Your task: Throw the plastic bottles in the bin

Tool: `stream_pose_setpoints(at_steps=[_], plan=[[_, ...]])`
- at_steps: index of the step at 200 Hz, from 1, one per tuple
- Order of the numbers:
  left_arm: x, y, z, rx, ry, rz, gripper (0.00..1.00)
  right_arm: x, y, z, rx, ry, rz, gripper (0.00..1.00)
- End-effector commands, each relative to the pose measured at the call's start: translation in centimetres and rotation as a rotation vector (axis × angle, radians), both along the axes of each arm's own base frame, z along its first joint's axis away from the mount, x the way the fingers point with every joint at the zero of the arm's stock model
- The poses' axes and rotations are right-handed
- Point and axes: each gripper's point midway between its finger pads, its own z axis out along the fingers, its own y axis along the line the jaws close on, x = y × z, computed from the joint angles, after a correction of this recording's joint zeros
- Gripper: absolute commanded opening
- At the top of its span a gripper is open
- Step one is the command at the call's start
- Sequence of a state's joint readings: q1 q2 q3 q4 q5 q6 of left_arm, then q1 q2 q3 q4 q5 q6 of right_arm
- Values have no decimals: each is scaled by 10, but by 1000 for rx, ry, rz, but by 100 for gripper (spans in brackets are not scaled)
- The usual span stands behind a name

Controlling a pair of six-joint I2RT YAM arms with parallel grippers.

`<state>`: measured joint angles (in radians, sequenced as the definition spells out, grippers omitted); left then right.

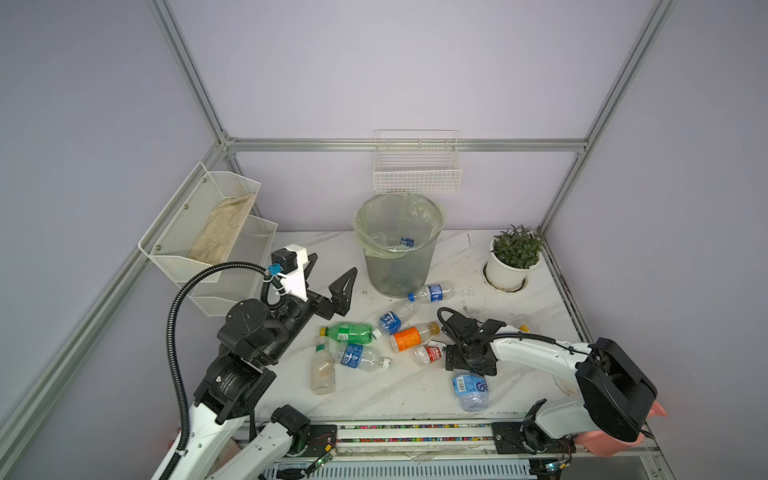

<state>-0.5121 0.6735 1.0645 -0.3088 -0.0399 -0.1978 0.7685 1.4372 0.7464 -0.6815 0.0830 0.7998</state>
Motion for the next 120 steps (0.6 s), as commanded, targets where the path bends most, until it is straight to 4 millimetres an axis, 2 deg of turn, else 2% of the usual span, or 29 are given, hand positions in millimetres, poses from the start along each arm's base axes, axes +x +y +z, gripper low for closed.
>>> stream_pose_setpoints(at_steps=[1, 35, 65, 82, 120], plan=[[1, 4, -8, 21, -2, 23, 100, 0, 0, 6, 20, -21, -23, 82], [-1, 7, -6, 17, -10, 34, 100, 0, 0, 21, 59, -56, -34, 54], [-3, 9, -5, 14, -12, 40, 100, -2, 1, 32, 86, -69, -38, 51], [-3, 10, -8, 15, -5, 43, 100, 2, 4, 44, 114, -96, -37, 42], [0, 7, -29, 25, 46, 39, 100, 15, 20, 78, 205, -173, -18, 31]])
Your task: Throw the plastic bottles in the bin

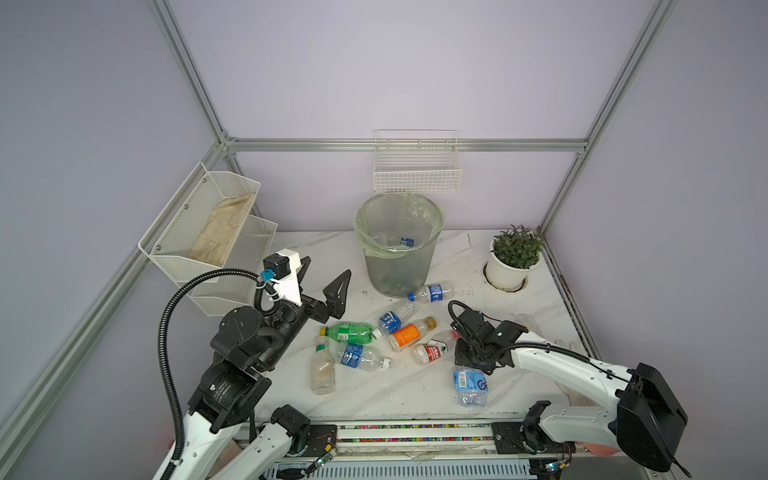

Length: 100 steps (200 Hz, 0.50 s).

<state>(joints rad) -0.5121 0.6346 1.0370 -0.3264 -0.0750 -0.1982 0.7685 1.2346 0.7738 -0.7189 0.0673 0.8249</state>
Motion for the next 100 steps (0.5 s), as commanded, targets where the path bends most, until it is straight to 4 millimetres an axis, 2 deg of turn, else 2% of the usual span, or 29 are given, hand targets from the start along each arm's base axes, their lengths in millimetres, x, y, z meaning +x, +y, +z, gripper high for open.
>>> stream_pose_setpoints(at_steps=[1, 20, 51, 100], plan=[[4, -2, -22, 25, 41, 4, 100, 7, 9, 28, 56, -50, 6, 30], [5, -1, -38, 37, 77, 9, 100, 12, 20, 46, 115, -93, 41, 23], [2, 0, -61, 36, 127, 6, 100, 18, 37, 80, 225, -188, 114, 0], [-5, 6, -82, 30, 177, 19, 100, 28, 56, 151, 421, -396, 172, 0]])
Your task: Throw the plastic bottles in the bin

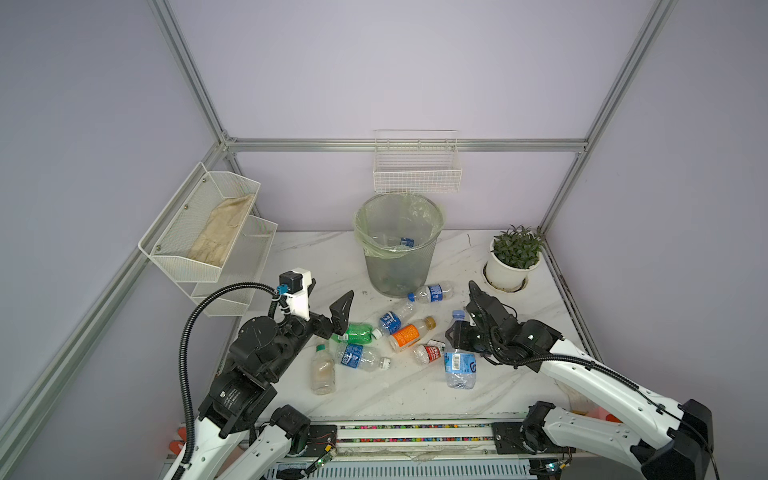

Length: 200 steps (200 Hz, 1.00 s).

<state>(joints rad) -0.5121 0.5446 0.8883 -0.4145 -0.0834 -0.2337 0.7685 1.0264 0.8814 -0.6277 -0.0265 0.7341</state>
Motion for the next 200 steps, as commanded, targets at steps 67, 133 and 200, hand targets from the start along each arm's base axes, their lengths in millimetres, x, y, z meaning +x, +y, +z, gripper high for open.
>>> stream_pose_setpoints(at_steps=[67, 133, 200], plan=[[-9, 8, -26, -12, 60, 20, 100, 23, 26, 127, 258, -350, 59, 0], [-11, 8, -27, -29, 71, 16, 100, 37, 34, 201, 355, -556, 64, 0], [-13, 3, -37, -48, 99, -10, 100, 34, 23, 267, 425, -759, 52, 0]])
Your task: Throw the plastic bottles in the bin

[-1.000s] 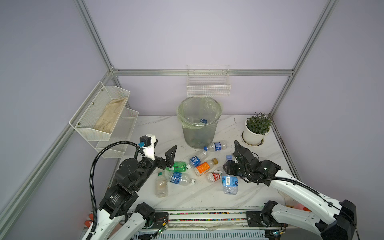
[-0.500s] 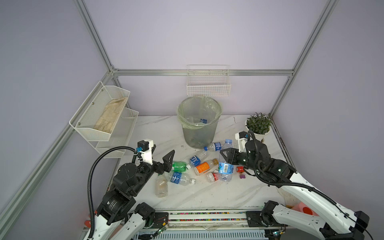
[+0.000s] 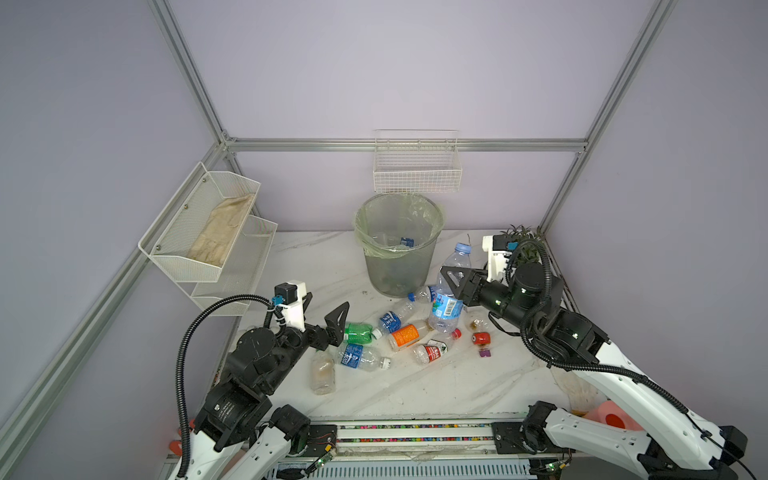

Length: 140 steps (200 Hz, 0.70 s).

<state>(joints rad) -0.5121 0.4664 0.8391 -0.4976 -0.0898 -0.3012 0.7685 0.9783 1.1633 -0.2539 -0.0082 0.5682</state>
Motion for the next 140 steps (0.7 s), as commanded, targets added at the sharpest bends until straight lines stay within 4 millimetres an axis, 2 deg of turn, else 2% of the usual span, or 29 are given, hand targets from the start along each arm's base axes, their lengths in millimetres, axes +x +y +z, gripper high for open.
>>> stream_pose_setpoints(at_steps=[1, 59, 109, 140], plan=[[0, -5, -12, -15, 25, -24, 100, -5, -10, 47, 67, -148, -21, 0], [-2, -6, -16, -31, 37, -29, 100, -22, -21, 94, 118, -305, 2, 0], [-3, -8, -19, -38, 46, -38, 100, -38, -37, 112, 153, -385, -10, 0], [-2, -9, -21, -43, 53, -41, 100, -39, -44, 123, 154, -415, -38, 0]])
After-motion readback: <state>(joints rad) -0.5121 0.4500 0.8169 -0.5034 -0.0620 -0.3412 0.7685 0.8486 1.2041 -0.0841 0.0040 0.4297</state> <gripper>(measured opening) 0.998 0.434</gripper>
